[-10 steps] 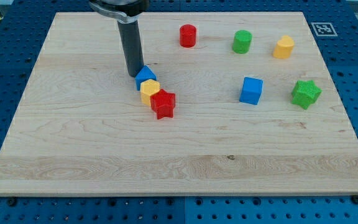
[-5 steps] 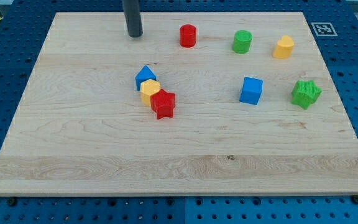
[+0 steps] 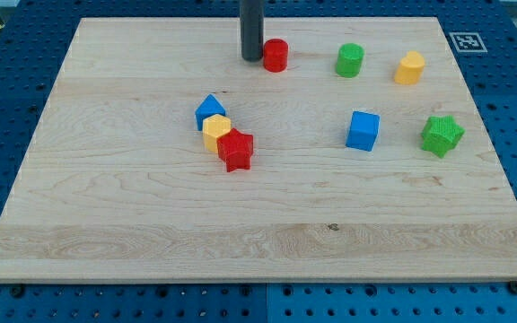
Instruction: Move the red circle right to the blue triangle
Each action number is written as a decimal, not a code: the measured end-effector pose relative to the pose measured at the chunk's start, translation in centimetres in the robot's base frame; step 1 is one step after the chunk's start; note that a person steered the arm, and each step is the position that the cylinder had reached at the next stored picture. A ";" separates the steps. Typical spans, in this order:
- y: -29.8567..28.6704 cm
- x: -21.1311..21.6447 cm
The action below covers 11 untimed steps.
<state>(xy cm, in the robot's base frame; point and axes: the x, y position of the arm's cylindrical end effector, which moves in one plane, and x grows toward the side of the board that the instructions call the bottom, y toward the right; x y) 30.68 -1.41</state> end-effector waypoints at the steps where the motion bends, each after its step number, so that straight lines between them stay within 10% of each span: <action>1: 0.0 0.3; 3: 2.0 -5.7; 5: 9.3 -1.5; 9: 0.6 -5.2; 11: -0.9 3.2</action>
<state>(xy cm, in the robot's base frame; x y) 33.88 -2.30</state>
